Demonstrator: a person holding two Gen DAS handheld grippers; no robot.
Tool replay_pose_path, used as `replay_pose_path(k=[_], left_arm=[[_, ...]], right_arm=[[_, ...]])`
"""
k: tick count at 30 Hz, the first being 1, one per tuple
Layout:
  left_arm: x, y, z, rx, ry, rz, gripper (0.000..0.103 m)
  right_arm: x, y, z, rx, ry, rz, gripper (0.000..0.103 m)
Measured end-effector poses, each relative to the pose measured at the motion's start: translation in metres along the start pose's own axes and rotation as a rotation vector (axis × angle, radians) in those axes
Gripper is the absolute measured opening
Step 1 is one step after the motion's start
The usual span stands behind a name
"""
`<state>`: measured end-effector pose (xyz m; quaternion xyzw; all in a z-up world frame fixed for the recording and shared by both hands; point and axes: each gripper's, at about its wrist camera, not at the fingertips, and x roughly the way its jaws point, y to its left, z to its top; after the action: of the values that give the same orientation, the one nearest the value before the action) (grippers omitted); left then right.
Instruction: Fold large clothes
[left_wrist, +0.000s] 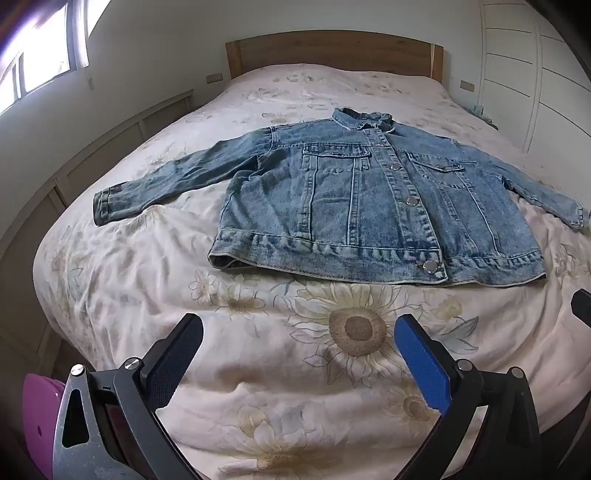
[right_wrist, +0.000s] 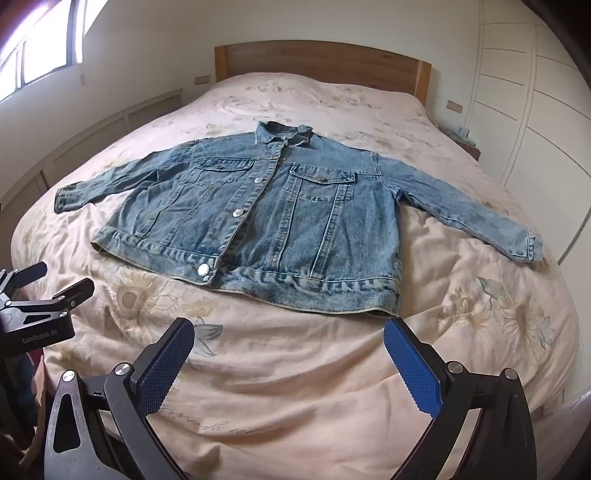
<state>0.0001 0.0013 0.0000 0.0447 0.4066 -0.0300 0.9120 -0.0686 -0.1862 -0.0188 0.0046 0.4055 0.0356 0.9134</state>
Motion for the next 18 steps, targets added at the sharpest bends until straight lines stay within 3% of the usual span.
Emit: replay_pose_path(k=[18], left_arm=[[0.011,0.005,0.001,-0.028,0.033,0.035,0.102]], right_arm=[[0.005,-0.006,0.000,0.022,0.005,0.012,0.102]])
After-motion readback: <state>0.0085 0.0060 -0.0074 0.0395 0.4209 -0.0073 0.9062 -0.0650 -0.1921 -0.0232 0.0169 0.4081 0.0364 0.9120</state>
